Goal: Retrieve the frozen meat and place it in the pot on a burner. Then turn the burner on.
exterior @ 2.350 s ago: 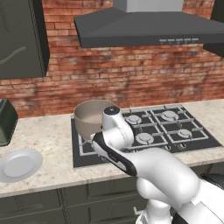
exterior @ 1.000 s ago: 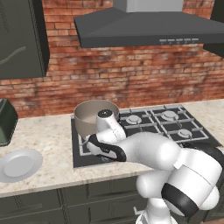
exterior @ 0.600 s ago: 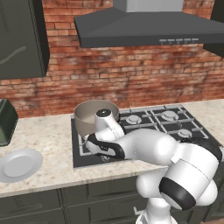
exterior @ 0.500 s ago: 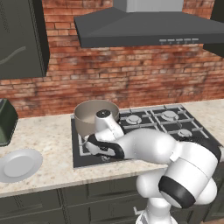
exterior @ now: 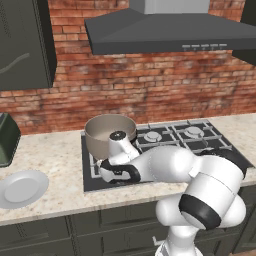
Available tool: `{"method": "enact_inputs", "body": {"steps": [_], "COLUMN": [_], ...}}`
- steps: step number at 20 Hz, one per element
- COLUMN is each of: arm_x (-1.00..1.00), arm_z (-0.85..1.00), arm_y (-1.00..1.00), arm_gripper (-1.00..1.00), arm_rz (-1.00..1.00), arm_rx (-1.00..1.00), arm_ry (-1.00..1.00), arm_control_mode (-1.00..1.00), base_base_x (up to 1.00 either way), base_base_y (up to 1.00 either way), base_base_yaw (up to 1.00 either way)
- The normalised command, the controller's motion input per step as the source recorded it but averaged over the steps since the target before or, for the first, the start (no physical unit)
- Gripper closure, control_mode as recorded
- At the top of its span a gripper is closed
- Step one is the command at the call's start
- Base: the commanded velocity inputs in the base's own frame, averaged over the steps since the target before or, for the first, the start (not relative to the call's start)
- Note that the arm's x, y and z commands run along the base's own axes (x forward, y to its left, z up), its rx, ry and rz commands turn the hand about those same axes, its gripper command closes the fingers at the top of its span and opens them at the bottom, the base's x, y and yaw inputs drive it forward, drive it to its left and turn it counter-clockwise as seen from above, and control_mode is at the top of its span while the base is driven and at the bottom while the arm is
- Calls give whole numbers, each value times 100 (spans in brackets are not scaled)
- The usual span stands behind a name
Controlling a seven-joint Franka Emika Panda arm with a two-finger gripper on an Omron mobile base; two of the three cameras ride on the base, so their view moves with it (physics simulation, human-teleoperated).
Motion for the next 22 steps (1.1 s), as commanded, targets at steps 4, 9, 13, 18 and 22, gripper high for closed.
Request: {"method": "enact_inputs", "body": {"steps": [4,9,13,18,22], "arm_x": [0,0,0,0,0], "arm_z": [-7,-3,-11,-20,-13], "arm_y": [-7,-5,-4,-5,-3], "arm_gripper": [-100,-100,-100,-100,-100], "arm_rz": [0,0,0,0,0], "arm_rx": [0,0,0,0,0], "arm_ry": [0,2,2,1,0], "arm_control_mode": [-100,-100,-100,-100,-100], "base_base_x": [0,0,0,0,0], "base_base_y": [0,0,0,0,0], "base_base_yaw": [0,0,0,0,0]}}
